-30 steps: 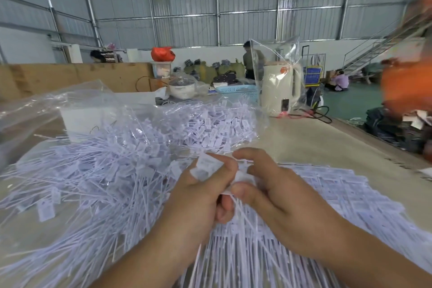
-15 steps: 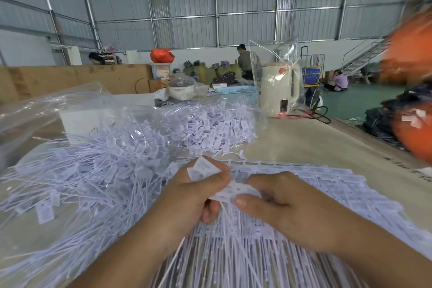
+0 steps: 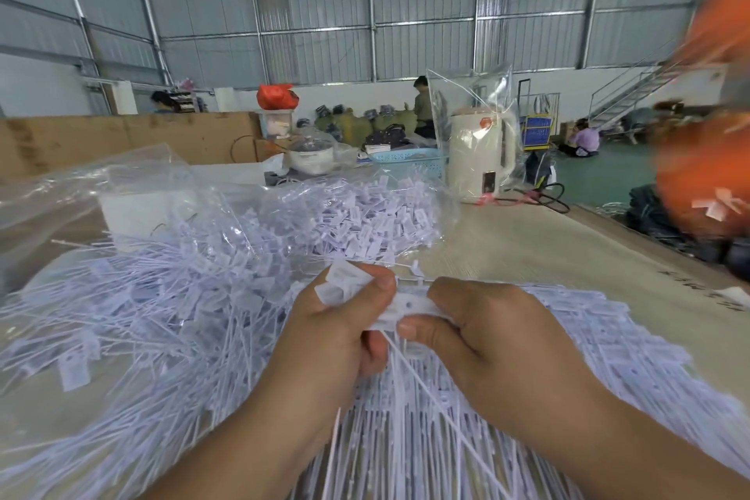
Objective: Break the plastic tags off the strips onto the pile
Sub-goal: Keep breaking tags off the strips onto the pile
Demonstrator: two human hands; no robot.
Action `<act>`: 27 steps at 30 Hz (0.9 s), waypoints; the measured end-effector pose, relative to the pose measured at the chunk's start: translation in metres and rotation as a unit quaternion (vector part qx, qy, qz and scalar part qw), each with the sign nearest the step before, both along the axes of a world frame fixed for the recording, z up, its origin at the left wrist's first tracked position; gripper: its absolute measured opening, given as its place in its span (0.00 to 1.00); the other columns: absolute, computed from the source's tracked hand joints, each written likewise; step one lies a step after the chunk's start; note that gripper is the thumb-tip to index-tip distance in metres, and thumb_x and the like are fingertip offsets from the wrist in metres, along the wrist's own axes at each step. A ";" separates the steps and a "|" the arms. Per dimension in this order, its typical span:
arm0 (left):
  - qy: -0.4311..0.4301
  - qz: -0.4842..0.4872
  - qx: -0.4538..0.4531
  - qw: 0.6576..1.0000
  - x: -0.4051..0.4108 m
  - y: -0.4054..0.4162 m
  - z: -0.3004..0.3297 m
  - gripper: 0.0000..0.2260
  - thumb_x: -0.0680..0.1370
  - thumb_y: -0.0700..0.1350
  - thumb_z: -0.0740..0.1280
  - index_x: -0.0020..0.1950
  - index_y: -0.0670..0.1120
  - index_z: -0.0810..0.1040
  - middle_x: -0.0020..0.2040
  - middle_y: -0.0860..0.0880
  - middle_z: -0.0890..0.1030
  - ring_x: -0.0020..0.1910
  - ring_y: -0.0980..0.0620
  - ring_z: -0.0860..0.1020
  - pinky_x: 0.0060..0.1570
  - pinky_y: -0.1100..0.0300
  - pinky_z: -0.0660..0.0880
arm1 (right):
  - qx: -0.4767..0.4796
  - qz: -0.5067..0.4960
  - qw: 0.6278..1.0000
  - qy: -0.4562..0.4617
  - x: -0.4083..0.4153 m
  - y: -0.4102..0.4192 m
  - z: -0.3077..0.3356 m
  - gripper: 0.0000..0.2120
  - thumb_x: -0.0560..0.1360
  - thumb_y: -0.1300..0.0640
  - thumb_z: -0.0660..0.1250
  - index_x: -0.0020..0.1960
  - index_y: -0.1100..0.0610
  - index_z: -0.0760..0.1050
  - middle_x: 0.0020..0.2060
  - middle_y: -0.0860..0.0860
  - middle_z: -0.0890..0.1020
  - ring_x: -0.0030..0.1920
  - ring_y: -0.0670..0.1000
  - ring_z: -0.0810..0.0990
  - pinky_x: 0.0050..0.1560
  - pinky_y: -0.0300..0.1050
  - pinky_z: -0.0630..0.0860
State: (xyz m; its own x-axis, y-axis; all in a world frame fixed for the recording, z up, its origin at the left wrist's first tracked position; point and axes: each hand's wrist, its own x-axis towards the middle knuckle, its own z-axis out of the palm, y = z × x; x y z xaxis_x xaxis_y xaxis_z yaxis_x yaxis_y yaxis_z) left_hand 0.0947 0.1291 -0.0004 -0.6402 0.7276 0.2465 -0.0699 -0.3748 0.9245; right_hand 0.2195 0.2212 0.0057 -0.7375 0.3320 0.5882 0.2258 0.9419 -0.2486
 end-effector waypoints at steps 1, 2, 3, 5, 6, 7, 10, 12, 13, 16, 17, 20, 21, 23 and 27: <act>-0.015 -0.002 0.005 1.000 0.002 -0.001 0.001 0.03 0.62 0.49 0.73 0.33 0.51 0.83 0.26 0.49 0.73 0.19 0.57 0.66 0.20 0.68 0.61 | 0.012 0.002 1.000 0.012 0.000 -0.002 -0.001 0.22 0.78 0.39 0.60 0.33 0.49 0.58 0.25 0.45 0.65 0.26 0.48 0.65 0.25 0.37 0.55; -0.030 -0.003 0.006 1.000 0.002 -0.002 0.001 0.04 0.62 0.48 0.74 0.33 0.51 0.83 0.25 0.49 0.72 0.18 0.57 0.65 0.19 0.68 0.61 | 0.024 0.006 0.999 0.027 0.000 -0.003 -0.001 0.21 0.78 0.39 0.60 0.33 0.49 0.58 0.24 0.44 0.63 0.26 0.47 0.63 0.25 0.37 0.55; -0.054 -0.010 0.005 0.998 0.002 -0.003 0.002 0.04 0.62 0.47 0.74 0.34 0.49 0.82 0.24 0.49 0.71 0.18 0.57 0.64 0.18 0.69 0.60 | 0.034 0.012 0.998 0.047 0.000 -0.004 0.000 0.20 0.77 0.41 0.61 0.33 0.48 0.57 0.24 0.43 0.62 0.25 0.47 0.62 0.24 0.39 0.56; -0.142 -0.048 -0.002 0.989 -0.003 -0.004 0.003 0.08 0.63 0.44 0.74 0.40 0.44 0.80 0.23 0.49 0.68 0.16 0.58 0.63 0.16 0.70 0.60 | 0.035 0.025 0.992 0.117 0.001 -0.003 0.001 0.20 0.77 0.44 0.63 0.33 0.48 0.57 0.24 0.42 0.59 0.26 0.46 0.62 0.25 0.41 0.57; -0.185 -0.056 -0.004 0.981 -0.009 -0.005 0.004 0.11 0.63 0.42 0.73 0.44 0.42 0.79 0.24 0.49 0.67 0.16 0.58 0.63 0.15 0.70 0.60 | 0.018 0.029 0.986 0.163 0.002 0.001 0.002 0.20 0.77 0.44 0.63 0.33 0.49 0.57 0.24 0.43 0.60 0.26 0.47 0.62 0.25 0.40 0.59; -0.208 -0.042 -0.004 0.977 -0.016 -0.007 0.006 0.13 0.63 0.41 0.72 0.47 0.41 0.79 0.24 0.50 0.68 0.16 0.59 0.63 0.14 0.70 0.60 | -0.011 0.031 0.978 0.207 0.005 0.005 0.005 0.21 0.77 0.44 0.62 0.32 0.50 0.58 0.23 0.45 0.61 0.25 0.47 0.62 0.25 0.38 0.59; -0.168 0.008 0.004 0.986 -0.029 -0.008 0.007 0.11 0.65 0.43 0.70 0.45 0.41 0.79 0.22 0.50 0.68 0.16 0.59 0.63 0.14 0.70 0.60 | -0.075 0.041 0.967 0.239 0.010 0.016 0.007 0.20 0.76 0.40 0.60 0.32 0.49 0.60 0.26 0.46 0.66 0.24 0.45 0.62 0.25 0.33 0.57; -0.103 -0.005 -0.001 0.995 -0.025 -0.005 0.004 0.12 0.64 0.46 0.73 0.43 0.41 0.80 0.21 0.49 0.68 0.16 0.57 0.63 0.16 0.68 0.61 | -0.098 0.064 0.978 0.172 0.007 0.017 0.002 0.17 0.76 0.36 0.57 0.40 0.49 0.69 0.25 0.44 0.68 0.23 0.44 0.64 0.24 0.33 0.58; -0.067 -0.022 -0.003 0.997 -0.021 -0.004 0.001 0.12 0.63 0.48 0.75 0.42 0.43 0.81 0.21 0.48 0.68 0.16 0.56 0.63 0.18 0.68 0.61 | -0.104 0.080 0.982 0.133 0.005 0.016 -0.002 0.17 0.75 0.34 0.56 0.48 0.46 0.70 0.25 0.42 0.70 0.23 0.44 0.67 0.25 0.33 0.59; 0.052 -0.058 -0.049 0.996 -0.011 -0.002 -0.008 0.13 0.63 0.55 0.79 0.39 0.49 0.83 0.23 0.47 0.72 0.18 0.55 0.67 0.20 0.66 0.64 | -0.115 0.138 0.983 0.027 -0.003 0.010 -0.010 0.25 0.73 0.29 0.51 0.66 0.39 0.58 0.36 0.40 0.78 0.34 0.42 0.77 0.34 0.38 0.71; 0.076 -0.066 -0.063 0.993 -0.009 -0.002 -0.009 0.15 0.66 0.58 0.77 0.39 0.48 0.82 0.23 0.47 0.72 0.18 0.55 0.68 0.20 0.65 0.65 | -0.126 0.155 0.980 -0.001 -0.005 0.009 -0.011 0.29 0.73 0.28 0.49 0.69 0.39 0.55 0.41 0.42 0.80 0.39 0.43 0.79 0.40 0.44 0.75; 0.077 -0.089 -0.073 0.990 -0.009 -0.003 -0.012 0.15 0.69 0.58 0.71 0.40 0.45 0.81 0.22 0.48 0.72 0.18 0.55 0.68 0.22 0.65 0.66 | -0.105 0.152 0.981 -0.062 -0.004 0.007 -0.014 0.34 0.72 0.26 0.43 0.74 0.39 0.45 0.47 0.44 0.81 0.44 0.45 0.80 0.46 0.49 0.77; 0.076 -0.099 -0.077 0.989 -0.010 -0.004 -0.012 0.13 0.69 0.58 0.71 0.39 0.47 0.83 0.22 0.48 0.72 0.19 0.55 0.68 0.23 0.64 0.67 | -0.087 0.139 0.983 -0.078 -0.004 0.007 -0.014 0.33 0.72 0.27 0.42 0.73 0.37 0.41 0.47 0.43 0.81 0.42 0.44 0.79 0.46 0.47 0.77; 0.082 -0.129 -0.084 0.985 -0.012 -0.005 -0.011 0.10 0.68 0.56 0.74 0.37 0.50 0.83 0.23 0.48 0.72 0.20 0.55 0.69 0.24 0.64 0.67 | -0.076 0.123 0.984 -0.100 -0.004 0.007 -0.015 0.35 0.71 0.27 0.41 0.74 0.37 0.36 0.48 0.41 0.80 0.42 0.41 0.78 0.47 0.43 0.76; 0.083 -0.145 -0.087 0.982 -0.016 -0.004 -0.011 0.08 0.63 0.48 0.74 0.40 0.48 0.82 0.26 0.47 0.72 0.21 0.56 0.67 0.23 0.66 0.63 | -0.138 0.172 0.970 -0.103 -0.008 0.010 -0.017 0.36 0.74 0.29 0.49 0.77 0.40 0.41 0.54 0.38 0.80 0.53 0.40 0.79 0.55 0.42 0.74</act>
